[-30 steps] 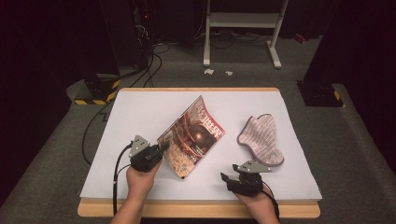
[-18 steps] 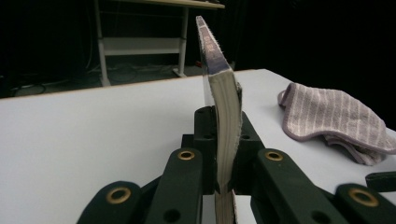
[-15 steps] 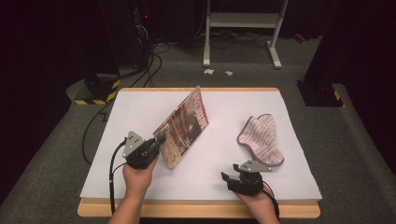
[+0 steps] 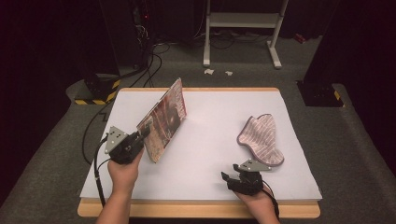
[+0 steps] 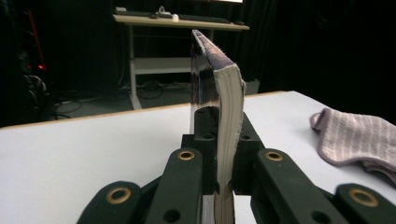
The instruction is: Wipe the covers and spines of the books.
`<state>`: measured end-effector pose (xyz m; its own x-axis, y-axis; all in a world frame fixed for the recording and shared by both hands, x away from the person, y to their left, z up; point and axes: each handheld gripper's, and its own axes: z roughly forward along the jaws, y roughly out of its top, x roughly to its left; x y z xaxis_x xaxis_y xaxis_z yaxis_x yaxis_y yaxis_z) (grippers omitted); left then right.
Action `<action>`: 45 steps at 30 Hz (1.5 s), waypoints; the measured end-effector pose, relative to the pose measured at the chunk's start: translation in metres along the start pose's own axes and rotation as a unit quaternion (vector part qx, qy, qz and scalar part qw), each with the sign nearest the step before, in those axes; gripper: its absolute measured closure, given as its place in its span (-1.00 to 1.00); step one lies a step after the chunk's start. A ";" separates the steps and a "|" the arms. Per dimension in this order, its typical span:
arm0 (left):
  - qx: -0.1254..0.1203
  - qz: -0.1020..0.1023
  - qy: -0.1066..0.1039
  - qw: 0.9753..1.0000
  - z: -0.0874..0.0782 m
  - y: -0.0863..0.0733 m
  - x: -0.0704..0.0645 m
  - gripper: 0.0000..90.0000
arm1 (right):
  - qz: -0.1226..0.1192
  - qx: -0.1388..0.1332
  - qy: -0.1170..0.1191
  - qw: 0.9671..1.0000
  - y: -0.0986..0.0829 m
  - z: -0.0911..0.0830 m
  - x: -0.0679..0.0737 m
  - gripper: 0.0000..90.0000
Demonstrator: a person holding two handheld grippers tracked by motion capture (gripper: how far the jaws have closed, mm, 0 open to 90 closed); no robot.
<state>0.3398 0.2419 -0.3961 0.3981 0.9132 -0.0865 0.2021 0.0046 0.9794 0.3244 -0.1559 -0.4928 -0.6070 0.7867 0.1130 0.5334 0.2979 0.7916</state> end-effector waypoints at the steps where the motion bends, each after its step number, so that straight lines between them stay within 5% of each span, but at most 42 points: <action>1: -0.002 0.002 0.003 1.000 -0.002 0.001 0.001 0.87 | 0.001 0.000 0.000 1.000 0.000 0.000 0.000 -0.12; 10: 0.003 0.047 0.027 0.999 -0.007 -0.004 -0.001 0.87 | 0.000 0.003 0.001 1.000 0.000 0.002 0.001 -0.12; 28: 0.025 0.053 -0.052 0.997 0.016 -0.026 -0.046 0.87 | -0.001 0.008 0.007 1.000 -0.001 0.005 0.003 -0.12; 37: 0.049 0.069 -0.087 0.993 0.028 -0.034 -0.069 0.87 | -0.004 0.011 0.010 1.000 -0.002 0.007 0.006 -0.12; 45: 0.070 0.060 -0.115 0.989 0.035 -0.053 -0.082 0.87 | -0.005 0.014 0.011 1.000 -0.002 0.009 0.006 -0.11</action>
<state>0.3279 0.1529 -0.4469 0.6160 0.7873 -0.0264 0.2567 -0.1689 0.9516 0.3245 -0.1471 -0.4990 -0.6250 0.7714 0.1194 0.5435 0.3202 0.7759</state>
